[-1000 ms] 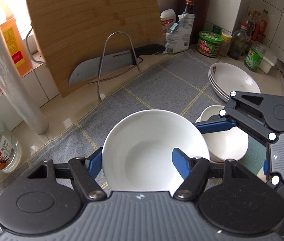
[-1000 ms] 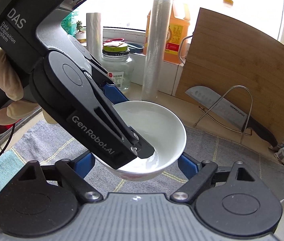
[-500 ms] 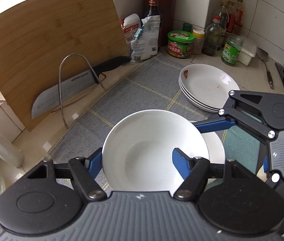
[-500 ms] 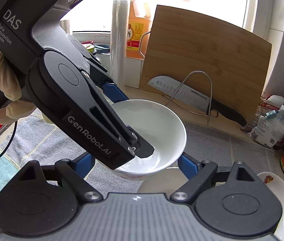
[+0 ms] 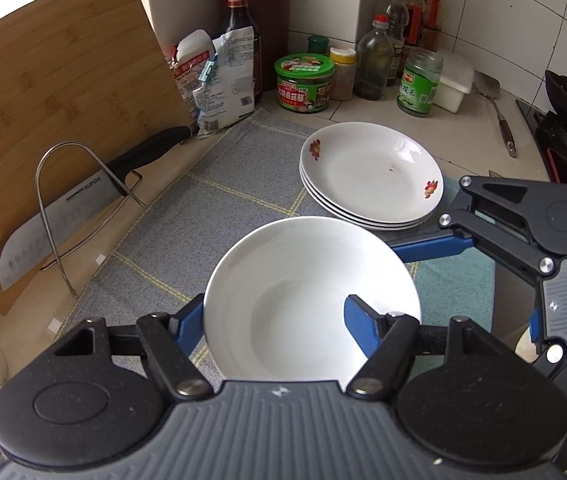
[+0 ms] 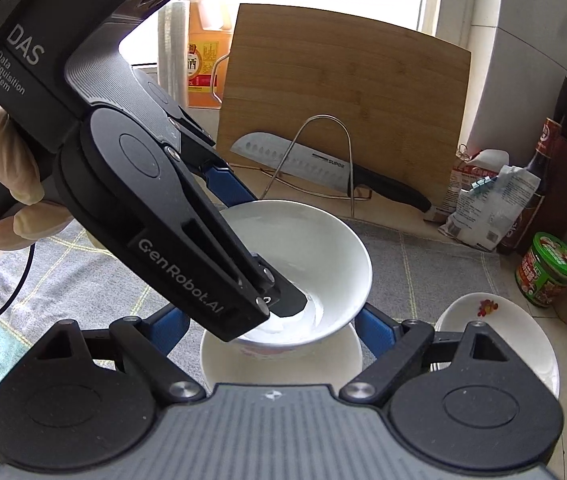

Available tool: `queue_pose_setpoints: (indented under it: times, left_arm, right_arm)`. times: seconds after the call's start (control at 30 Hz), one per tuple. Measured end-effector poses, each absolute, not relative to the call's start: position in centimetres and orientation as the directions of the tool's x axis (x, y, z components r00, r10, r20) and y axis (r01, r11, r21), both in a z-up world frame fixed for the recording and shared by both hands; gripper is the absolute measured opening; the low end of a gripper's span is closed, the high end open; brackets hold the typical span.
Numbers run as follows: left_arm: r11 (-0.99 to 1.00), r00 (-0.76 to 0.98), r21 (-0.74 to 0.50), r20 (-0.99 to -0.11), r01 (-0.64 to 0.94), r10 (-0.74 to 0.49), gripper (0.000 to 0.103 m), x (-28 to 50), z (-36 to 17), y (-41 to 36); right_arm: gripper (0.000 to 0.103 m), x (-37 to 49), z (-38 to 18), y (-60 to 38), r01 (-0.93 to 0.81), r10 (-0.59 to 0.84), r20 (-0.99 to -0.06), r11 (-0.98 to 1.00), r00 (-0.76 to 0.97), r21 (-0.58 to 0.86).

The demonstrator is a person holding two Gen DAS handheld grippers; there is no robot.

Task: Organize plates and bowls
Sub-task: 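Lower the bowl into the nested bowls and open the left gripper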

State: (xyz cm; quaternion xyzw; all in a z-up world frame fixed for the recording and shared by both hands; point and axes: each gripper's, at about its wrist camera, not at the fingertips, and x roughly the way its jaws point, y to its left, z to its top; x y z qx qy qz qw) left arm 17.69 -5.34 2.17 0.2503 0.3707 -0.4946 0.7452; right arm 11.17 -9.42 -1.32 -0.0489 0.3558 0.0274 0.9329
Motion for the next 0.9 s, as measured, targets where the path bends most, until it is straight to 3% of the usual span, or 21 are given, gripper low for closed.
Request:
queue_pose_setpoints:
  times: [0.9]
  left_arm:
    - [0.355, 0.189, -0.001, -0.845, 0.935, -0.501, 0.072, 16.7, -1.1, -6.9]
  right_arm:
    - [0.092, 11.0, -3.9, -10.4, -0.069, 0.041, -0.727, 0.998, 0.685, -0.008]
